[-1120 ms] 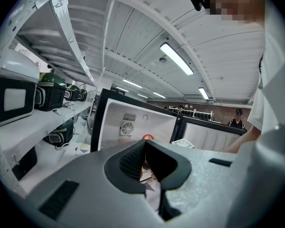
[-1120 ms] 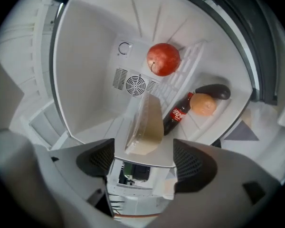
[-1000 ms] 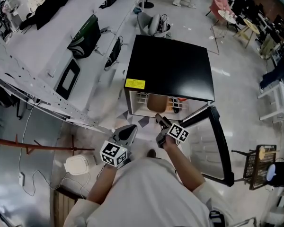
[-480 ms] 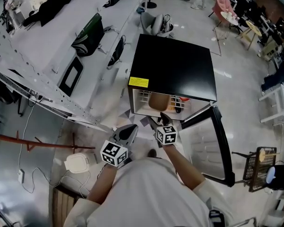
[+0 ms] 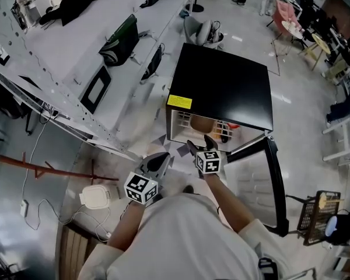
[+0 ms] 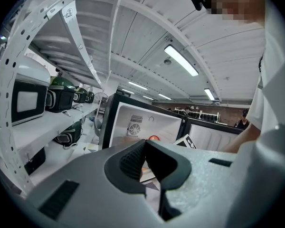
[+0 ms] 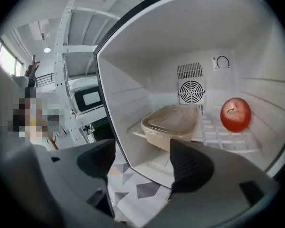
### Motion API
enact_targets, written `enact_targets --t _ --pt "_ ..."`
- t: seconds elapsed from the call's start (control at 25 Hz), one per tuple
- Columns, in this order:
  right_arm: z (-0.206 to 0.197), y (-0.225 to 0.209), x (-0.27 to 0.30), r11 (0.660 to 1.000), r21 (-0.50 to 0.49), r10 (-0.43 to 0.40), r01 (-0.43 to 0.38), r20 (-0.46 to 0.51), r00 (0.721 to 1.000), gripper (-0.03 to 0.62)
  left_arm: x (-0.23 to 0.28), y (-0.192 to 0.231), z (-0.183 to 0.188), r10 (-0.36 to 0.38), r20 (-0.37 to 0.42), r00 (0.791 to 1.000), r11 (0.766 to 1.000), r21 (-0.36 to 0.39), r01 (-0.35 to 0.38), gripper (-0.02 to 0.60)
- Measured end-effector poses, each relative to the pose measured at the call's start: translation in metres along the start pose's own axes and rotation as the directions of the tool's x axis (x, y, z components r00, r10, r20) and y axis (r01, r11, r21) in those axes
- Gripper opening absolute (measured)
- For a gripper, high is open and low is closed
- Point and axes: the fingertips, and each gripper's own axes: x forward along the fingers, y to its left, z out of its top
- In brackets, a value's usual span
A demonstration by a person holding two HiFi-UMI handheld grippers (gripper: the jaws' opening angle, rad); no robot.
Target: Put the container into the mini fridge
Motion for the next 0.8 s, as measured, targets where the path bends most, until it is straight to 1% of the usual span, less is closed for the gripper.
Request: enact_targets --t 0.24,0.44,0.6,0.8 --pt "0.004 -0.002 0.004 0.999 0.028 0.018 -0.018 -0.016 1.000 0.368 -0.001 0.001 0.002 0.003 0.005 1.000 1.000 -0.006 -0.003 0.005" --pt "0.013 0.008 -0.004 0.999 0.030 0.038 -0.038 0.006 0.999 0.367 -0.002 0.003 0.002 -0.012 0.005 1.000 1.000 -0.006 0.012 0.005" --pt "0.018 0.024 -0.014 0.993 0.068 0.091 -0.092 0.014 0.996 0.329 -0.006 0.002 -0.003 -0.033 -0.011 0.999 0.999 -0.016 0.033 0.005" --pt "0.026 0.038 -0.036 0.996 0.055 0.066 -0.068 0.040 0.997 0.305 -0.018 -0.003 -0.007 -0.073 -0.023 0.997 0.997 -0.017 0.073 0.005"
